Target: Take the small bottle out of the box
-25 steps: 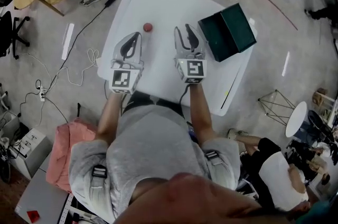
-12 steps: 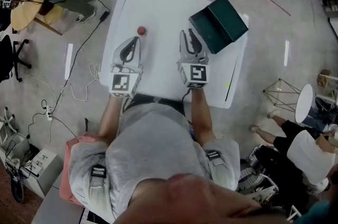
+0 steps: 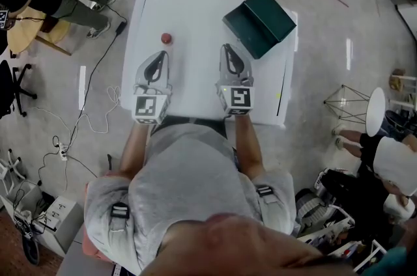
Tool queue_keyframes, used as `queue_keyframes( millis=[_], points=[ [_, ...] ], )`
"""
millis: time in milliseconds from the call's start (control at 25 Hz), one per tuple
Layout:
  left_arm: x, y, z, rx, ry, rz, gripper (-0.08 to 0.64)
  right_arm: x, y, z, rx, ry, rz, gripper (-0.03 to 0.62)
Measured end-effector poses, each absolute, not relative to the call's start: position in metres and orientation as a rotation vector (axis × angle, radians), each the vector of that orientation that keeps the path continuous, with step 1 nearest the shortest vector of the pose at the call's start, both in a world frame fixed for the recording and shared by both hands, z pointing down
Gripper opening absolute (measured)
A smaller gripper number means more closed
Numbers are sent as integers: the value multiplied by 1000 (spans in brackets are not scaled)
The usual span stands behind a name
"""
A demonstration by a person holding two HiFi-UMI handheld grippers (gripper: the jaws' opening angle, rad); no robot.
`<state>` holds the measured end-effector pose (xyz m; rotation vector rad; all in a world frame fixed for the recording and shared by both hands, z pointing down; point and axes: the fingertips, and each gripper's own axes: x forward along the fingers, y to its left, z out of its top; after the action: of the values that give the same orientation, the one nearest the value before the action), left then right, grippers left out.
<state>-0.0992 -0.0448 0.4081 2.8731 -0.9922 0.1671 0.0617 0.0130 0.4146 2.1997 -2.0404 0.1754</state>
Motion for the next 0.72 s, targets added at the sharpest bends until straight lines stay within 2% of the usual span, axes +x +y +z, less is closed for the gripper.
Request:
queue_keyframes(
  millis=[720],
  points=[
    [-105, -38, 412, 2870, -992, 189, 11, 53, 46, 440, 2198, -1987, 227, 3]
  ],
)
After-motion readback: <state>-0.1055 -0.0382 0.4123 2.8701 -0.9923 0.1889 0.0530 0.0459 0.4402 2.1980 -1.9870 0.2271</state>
